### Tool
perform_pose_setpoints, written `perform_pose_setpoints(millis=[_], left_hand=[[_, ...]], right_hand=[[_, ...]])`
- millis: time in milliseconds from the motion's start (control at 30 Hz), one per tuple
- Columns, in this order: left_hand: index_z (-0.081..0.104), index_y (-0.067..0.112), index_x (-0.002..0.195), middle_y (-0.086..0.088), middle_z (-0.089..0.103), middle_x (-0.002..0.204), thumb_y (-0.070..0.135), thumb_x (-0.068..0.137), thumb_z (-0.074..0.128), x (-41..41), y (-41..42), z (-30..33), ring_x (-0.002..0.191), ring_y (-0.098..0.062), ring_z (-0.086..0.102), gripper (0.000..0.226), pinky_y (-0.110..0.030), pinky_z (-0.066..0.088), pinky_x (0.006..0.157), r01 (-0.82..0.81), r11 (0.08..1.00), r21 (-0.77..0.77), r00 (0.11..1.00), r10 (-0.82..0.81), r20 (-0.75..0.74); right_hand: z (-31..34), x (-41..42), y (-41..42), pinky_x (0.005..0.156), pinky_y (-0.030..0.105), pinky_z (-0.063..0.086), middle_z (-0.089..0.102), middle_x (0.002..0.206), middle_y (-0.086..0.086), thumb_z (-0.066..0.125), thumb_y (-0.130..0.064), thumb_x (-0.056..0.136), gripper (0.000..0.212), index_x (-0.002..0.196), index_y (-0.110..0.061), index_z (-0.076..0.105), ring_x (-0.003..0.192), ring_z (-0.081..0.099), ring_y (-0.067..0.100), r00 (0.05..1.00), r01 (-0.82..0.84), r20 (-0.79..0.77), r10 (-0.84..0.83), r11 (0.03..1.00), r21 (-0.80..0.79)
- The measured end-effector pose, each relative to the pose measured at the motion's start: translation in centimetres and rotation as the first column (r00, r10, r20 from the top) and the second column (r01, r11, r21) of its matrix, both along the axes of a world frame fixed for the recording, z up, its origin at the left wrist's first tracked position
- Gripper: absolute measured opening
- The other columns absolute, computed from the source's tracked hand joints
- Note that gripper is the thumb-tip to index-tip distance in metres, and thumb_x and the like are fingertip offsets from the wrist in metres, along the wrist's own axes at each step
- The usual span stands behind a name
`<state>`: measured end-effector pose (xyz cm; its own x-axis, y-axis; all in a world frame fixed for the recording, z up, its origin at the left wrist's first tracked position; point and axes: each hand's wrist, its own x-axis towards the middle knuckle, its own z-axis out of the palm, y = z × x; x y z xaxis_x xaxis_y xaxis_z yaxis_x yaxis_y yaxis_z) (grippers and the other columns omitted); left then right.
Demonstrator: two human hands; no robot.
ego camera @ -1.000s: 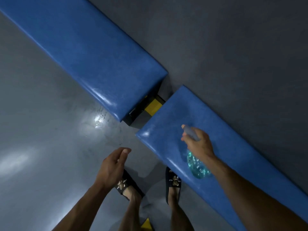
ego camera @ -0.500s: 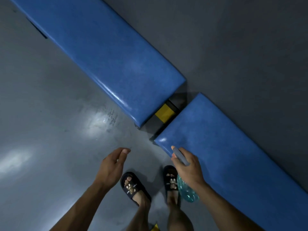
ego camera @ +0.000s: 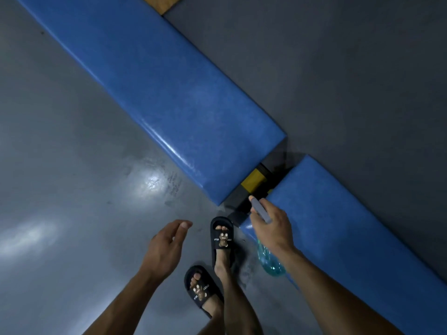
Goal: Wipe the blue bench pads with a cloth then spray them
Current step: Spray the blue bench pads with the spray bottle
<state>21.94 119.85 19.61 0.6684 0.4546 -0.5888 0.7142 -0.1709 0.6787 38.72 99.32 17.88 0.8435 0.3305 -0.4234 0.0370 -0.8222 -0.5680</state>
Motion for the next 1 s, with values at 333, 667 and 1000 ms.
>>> perform_pose_setpoints(millis=[333, 667, 1000], left_hand=[[0.067, 0.033, 0.113, 0.014, 0.066, 0.116, 0.054, 0.096, 0.035, 6.2, 1.5, -0.1, 0.109, -0.009, 0.058, 0.041, -0.025, 0.04, 0.089, 0.054, 0.999, -0.004, 0.998, -0.054, -0.032], [0.066, 0.038, 0.106, 0.01, 0.07, 0.116, 0.043, 0.101, 0.044, 11.4, 2.7, 1.0, 0.11, -0.011, 0.061, 0.023, -0.027, 0.042, 0.091, -0.001, 1.0, 0.0, 0.999, 0.001, -0.048], [0.069, 0.03, 0.106, 0.009, 0.07, 0.113, 0.038, 0.102, 0.046, 12.1, 5.3, 2.1, 0.109, -0.012, 0.062, 0.025, -0.025, 0.041, 0.091, -0.054, 0.997, 0.048, 0.993, 0.059, -0.107]], right_hand=[[0.9, 11.7, -0.5, 0.058, 0.037, 0.052, 0.062, 0.065, 0.008, 0.059, -0.029, 0.084, 0.013, 0.073, -0.032, 0.065, 0.061, 0.061, 0.025, 0.953, 0.291, 0.06, -0.298, 0.95, 0.111], [1.1, 12.8, 3.1, 0.069, 0.04, 0.055, 0.068, 0.078, -0.008, 0.057, -0.039, 0.082, 0.013, 0.093, -0.032, 0.061, 0.077, 0.066, 0.023, 0.999, 0.039, 0.027, -0.043, 0.991, 0.127], [0.1, 7.6, 7.5, 0.061, 0.043, 0.051, 0.06, 0.07, 0.003, 0.048, -0.044, 0.078, 0.026, 0.091, -0.023, 0.055, 0.068, 0.058, 0.028, 0.983, -0.182, -0.012, 0.185, 0.973, 0.142]])
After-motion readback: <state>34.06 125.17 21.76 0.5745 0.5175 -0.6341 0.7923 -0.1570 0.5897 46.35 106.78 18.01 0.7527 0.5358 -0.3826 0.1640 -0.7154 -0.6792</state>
